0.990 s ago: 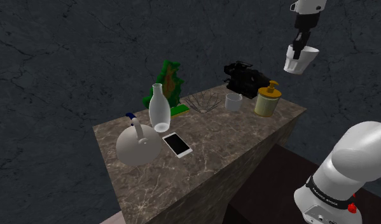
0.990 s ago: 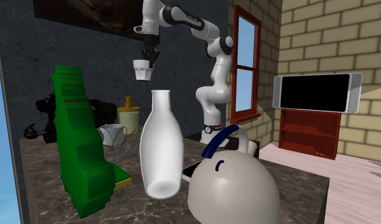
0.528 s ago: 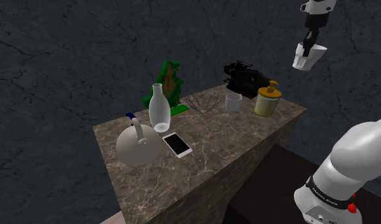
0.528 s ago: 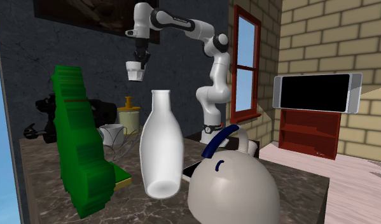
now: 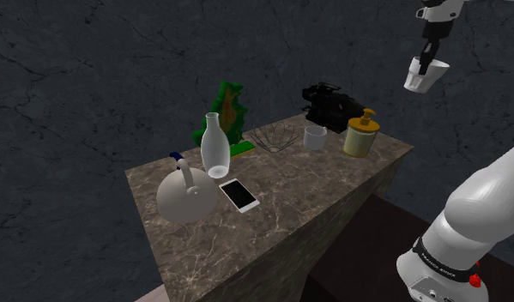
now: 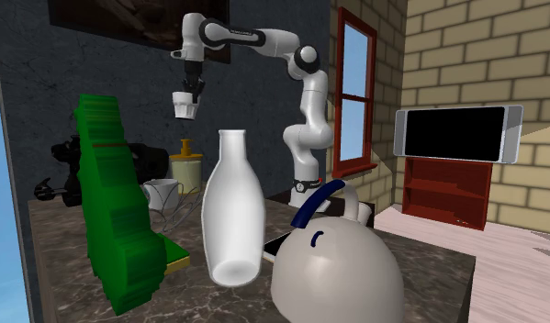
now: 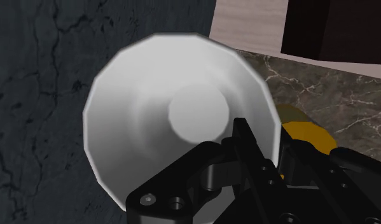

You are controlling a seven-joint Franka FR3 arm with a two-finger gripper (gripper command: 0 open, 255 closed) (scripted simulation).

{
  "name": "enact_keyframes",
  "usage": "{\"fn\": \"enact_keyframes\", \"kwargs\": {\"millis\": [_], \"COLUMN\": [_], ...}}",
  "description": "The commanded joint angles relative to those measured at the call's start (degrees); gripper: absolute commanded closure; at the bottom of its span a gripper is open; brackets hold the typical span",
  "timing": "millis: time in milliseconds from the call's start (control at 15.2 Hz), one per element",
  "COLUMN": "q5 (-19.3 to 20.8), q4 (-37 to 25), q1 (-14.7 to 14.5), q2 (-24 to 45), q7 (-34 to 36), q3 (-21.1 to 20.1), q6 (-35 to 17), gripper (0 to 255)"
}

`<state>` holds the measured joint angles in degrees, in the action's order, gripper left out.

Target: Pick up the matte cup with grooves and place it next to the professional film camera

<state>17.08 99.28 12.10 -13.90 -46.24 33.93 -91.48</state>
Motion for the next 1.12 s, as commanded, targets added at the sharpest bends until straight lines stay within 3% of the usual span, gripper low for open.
{"fn": "enact_keyframes", "kwargs": {"millis": [0, 1056], "q5": [0.14, 1.94], "q4": [1.35, 15.27], "q1": [0.15, 0.89], "q2": [-0.11, -2.11], "q7": [-0.12, 2.68], "q3": [0.32, 1.04], "q6": [-1.40, -13.29], "gripper": [255, 255]}}
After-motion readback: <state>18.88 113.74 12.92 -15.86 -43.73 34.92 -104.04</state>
